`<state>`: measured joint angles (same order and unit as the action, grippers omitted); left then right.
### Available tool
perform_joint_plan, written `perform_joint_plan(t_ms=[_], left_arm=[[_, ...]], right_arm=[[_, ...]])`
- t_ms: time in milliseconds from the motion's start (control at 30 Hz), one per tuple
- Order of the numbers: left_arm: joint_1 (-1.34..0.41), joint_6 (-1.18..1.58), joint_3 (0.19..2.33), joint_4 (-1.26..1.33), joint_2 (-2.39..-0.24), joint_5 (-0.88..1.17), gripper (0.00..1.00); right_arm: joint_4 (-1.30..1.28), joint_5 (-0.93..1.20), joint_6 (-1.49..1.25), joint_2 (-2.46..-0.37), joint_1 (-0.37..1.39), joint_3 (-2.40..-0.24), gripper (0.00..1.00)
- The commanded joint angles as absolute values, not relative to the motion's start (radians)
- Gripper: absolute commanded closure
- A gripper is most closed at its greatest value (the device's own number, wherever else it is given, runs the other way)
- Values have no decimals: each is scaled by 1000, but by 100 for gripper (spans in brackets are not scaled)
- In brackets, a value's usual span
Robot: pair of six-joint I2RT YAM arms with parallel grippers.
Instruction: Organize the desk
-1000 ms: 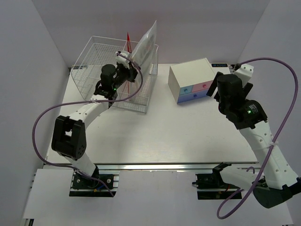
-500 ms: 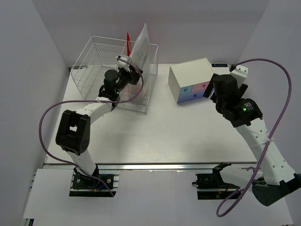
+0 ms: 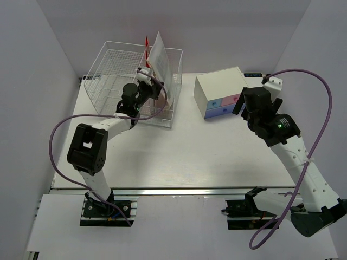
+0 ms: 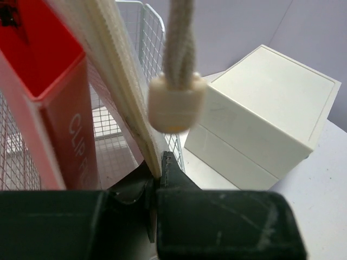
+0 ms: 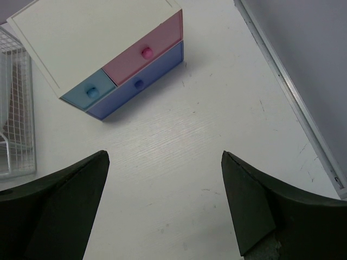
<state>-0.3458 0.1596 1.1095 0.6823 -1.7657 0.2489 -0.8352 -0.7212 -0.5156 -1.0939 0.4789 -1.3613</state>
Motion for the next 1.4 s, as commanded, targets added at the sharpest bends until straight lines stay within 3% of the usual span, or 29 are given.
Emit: perform_joint_plan(t_ms=[0,233,500,900,1133,1167,1200,1267,1300,1367], left_arm=[[-337,114,1178,772,-1793,221,100],[-337,63,1223,847,-1822,229,100],[-353,-58,1128,1061,-1795,120,100],[-379,-159,1108,954,-1845,316,100],[-407,-218,1035,878,-1810,235,100],[-407,-215,1042,855,-1809,215,93],[-407,-200,1049,835,-1806,212,61],[-407,-178,1062,789,-1793,204,32],[-407,-173,1062,782,-1786,204,25],[-407,-147,1049,778,-1744,212,22]], right_arm=[[-808,-719,-525,-1072,476,-1362,11],[-781,-710,-514,-1068,476,-1339,11],[-736,-675,-482,-1080,476,-1313,11],[-729,-641,-482,-1114,476,-1313,11],[-727,-626,-492,-1111,476,-1287,11],[-727,-623,-492,-1112,476,-1287,11],[-727,-621,-492,-1112,476,-1287,11],[-733,-615,-492,-1120,476,-1292,11],[-738,-617,-492,-1120,477,-1295,11],[-741,-611,-494,-1120,476,-1298,11]])
